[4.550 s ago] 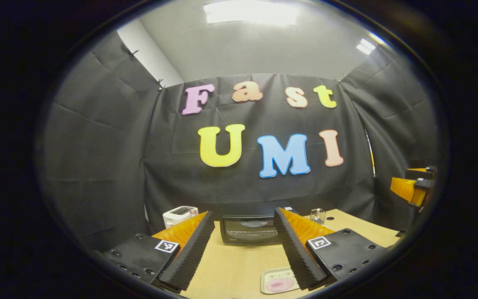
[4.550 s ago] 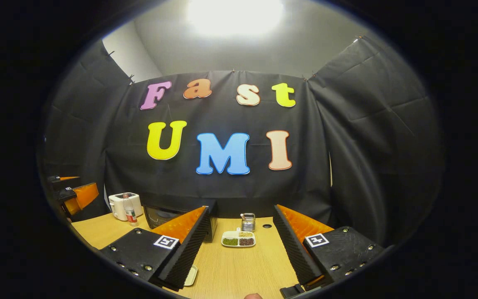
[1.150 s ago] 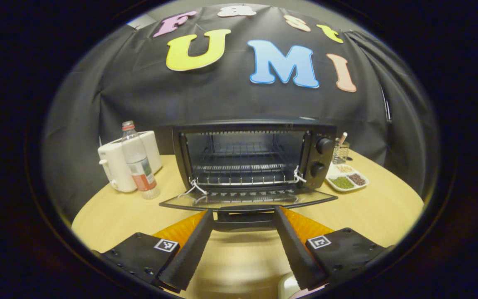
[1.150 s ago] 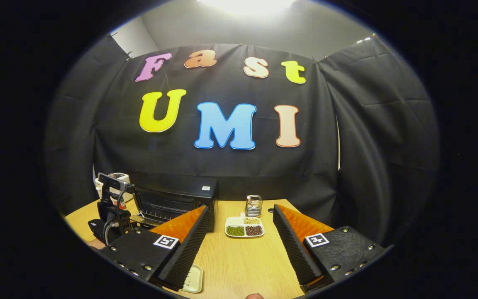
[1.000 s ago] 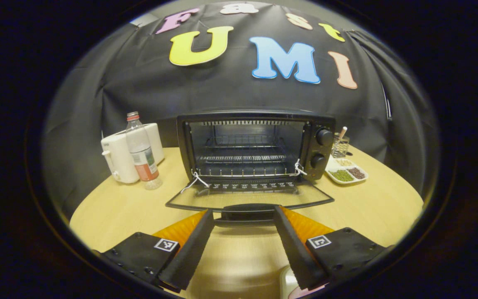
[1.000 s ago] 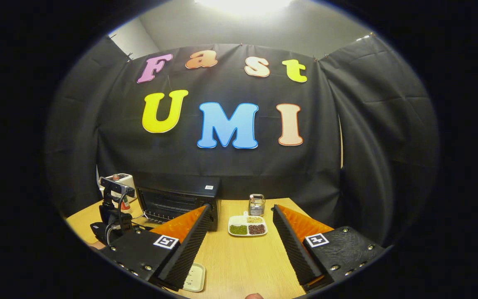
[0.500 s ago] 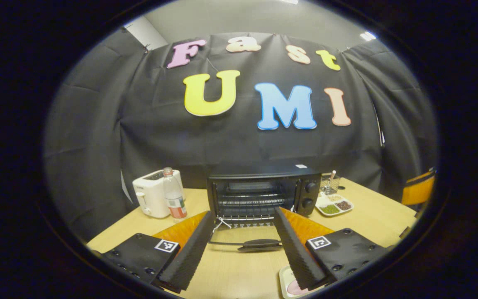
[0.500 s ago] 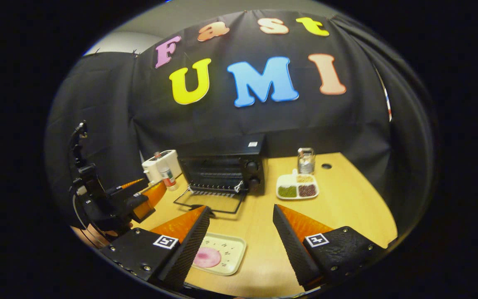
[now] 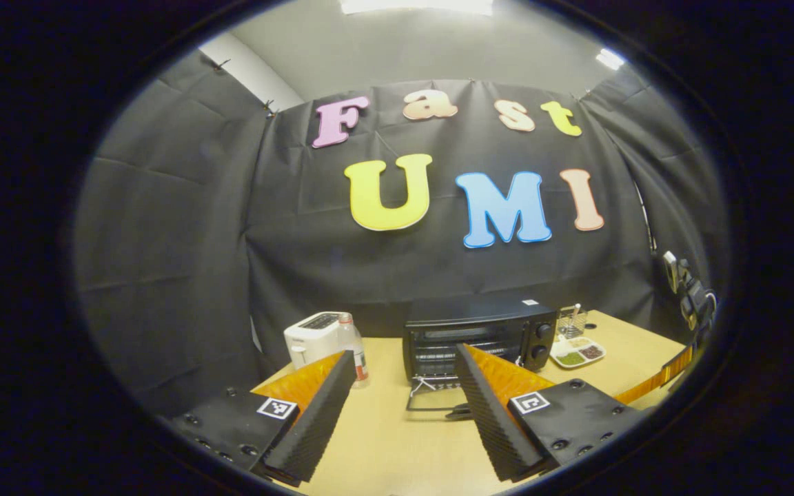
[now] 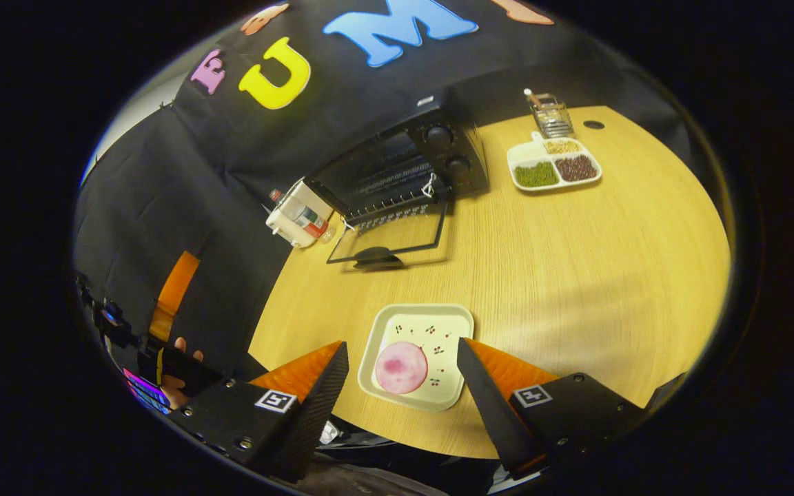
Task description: Open the electric oven with the left hand, put the food in, and close the electric oven.
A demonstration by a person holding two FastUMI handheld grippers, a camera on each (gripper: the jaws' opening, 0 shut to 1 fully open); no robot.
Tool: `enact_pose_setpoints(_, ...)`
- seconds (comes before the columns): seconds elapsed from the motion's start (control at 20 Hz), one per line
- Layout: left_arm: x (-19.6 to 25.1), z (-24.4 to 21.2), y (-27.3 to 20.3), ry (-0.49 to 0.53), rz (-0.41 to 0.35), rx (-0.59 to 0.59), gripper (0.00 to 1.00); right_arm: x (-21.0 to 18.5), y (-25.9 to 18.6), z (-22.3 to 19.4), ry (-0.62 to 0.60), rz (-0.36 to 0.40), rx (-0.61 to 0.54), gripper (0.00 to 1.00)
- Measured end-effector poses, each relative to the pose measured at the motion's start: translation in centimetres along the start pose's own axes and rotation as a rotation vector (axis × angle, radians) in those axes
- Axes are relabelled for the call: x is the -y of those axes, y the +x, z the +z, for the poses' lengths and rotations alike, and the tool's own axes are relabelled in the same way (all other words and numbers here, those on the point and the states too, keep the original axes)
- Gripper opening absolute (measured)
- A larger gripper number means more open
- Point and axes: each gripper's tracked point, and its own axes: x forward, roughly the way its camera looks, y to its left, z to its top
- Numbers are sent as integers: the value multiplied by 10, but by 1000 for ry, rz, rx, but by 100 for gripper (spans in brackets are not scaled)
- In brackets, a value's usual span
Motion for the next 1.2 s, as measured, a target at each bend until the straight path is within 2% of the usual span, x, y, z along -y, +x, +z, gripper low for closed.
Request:
enact_pose_setpoints(0.05,-6,-1,-3,-2,13,-2,90,6,8,-6,14,-5,-45,98)
enact_pose_setpoints(0.1,-12,-2,-7,-6,29,-7,100,12,15,-10,24,-12,-79,91)
enact_pose_setpoints(0.15,-18,-5,-10,-10,42,-13,95,15,19,-16,33,-17,-108,98)
enact_pose_setpoints(0.2,-24,-7,-14,-10,55,-18,90,20,26,-19,43,-24,-133,97)
enact_pose_setpoints(0.3,-36,-12,-19,-11,81,-26,90,27,39,-25,65,-38,-180,98)
enact_pose_setpoints(0.35,-41,-15,-22,-12,90,-31,100,32,45,-25,82,-47,-191,96)
enact_pose_setpoints(0.5,-51,-19,-26,-2,114,-41,100,46,56,-32,124,-85,-247,97)
enact_pose_setpoints(0.55,-53,-19,-26,7,120,-39,100,50,59,-33,127,-102,-259,86)
enact_pose_setpoints(0.6,-55,-19,-26,15,124,-39,97,50,59,-32,139,-107,-260,65)
enact_pose_setpoints(0.7,-55,-19,-27,9,124,-41,93,48,62,-30,164,-109,-270,62)
enact_pose_setpoints(0.75,-53,-21,-25,0,123,-45,97,53,66,-32,167,-136,-274,62)
enact_pose_setpoints(0.8,-54,-21,-25,-6,127,-46,97,66,62,-24,162,-188,-269,61)
enact_pose_setpoints(0.9,-52,-22,-22,-11,124,-47,97,76,68,-31,189,-178,-264,3)
enact_pose_setpoints(1.05,-48,-22,-21,-14,116,-48,97,66,60,-34,187,-195,-268,2)
enact_pose_setpoints(1.1,-48,-22,-20,-13,118,-48,93,63,57,-37,180,-192,-272,2)
enact_pose_setpoints(1.2,-46,-18,-20,-17,115,-40,98,53,61,-35,194,-152,-264,2)
